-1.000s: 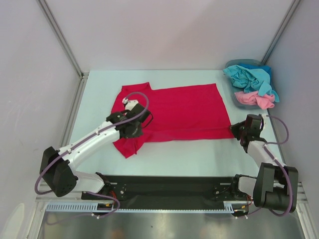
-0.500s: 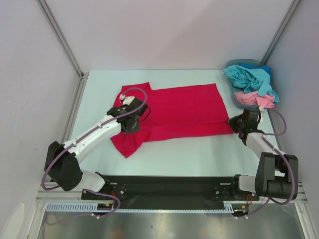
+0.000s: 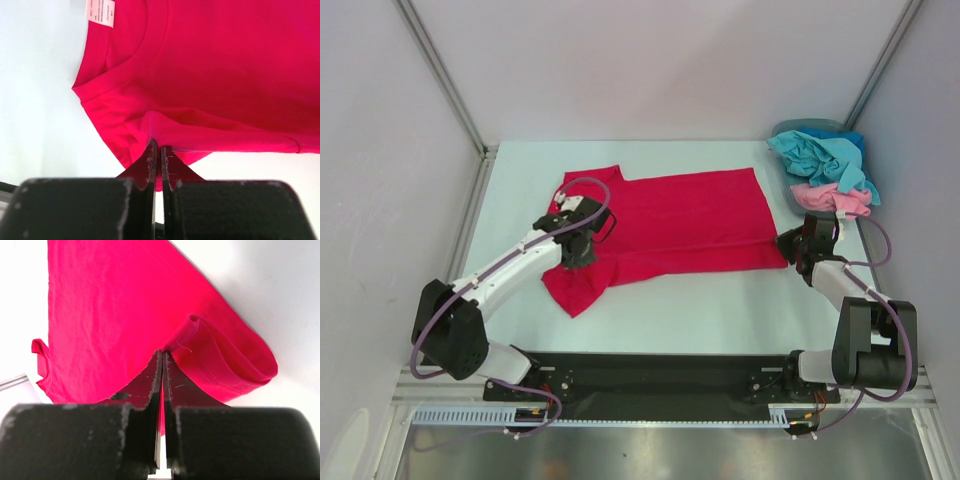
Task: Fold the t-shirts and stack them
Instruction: Fold the tshirt
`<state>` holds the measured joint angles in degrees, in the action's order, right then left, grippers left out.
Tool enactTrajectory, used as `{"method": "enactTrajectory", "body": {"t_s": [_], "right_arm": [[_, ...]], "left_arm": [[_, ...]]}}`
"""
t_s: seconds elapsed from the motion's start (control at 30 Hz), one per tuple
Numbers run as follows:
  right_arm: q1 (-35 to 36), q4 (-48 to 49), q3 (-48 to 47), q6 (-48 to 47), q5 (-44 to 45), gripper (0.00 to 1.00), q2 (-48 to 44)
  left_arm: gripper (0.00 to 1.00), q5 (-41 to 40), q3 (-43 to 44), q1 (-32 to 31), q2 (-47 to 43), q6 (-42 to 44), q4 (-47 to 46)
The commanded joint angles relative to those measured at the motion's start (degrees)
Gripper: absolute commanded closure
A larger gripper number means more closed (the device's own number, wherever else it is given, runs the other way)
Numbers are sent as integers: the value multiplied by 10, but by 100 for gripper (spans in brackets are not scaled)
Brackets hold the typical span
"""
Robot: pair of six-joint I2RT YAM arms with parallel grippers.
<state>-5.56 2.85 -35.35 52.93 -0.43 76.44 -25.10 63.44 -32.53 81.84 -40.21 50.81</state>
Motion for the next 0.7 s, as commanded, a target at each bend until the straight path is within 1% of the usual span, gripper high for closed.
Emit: {"method": "enactTrajectory", "body": {"t_s": [0.0,0.17,0.43,0.53,0.67], "right_arm": [[0,5,-14,-6,30,100,5],[-6,-23,-22,-8,44,100,2],[-30,-41,-30,4,58,100,20],[-29,-40,-45,0,55,100,33],[-7,-38,-72,-7,50,100,57]], "left_arm": [[100,-1,-11,8,-5,14,-5],[100,16,-31,9,-14,21,-11],[99,5,-35,14,6,21,-16],[100,-2,-31,20,19,22,-22],[100,-4,-5,22,43,28,-24]]}}
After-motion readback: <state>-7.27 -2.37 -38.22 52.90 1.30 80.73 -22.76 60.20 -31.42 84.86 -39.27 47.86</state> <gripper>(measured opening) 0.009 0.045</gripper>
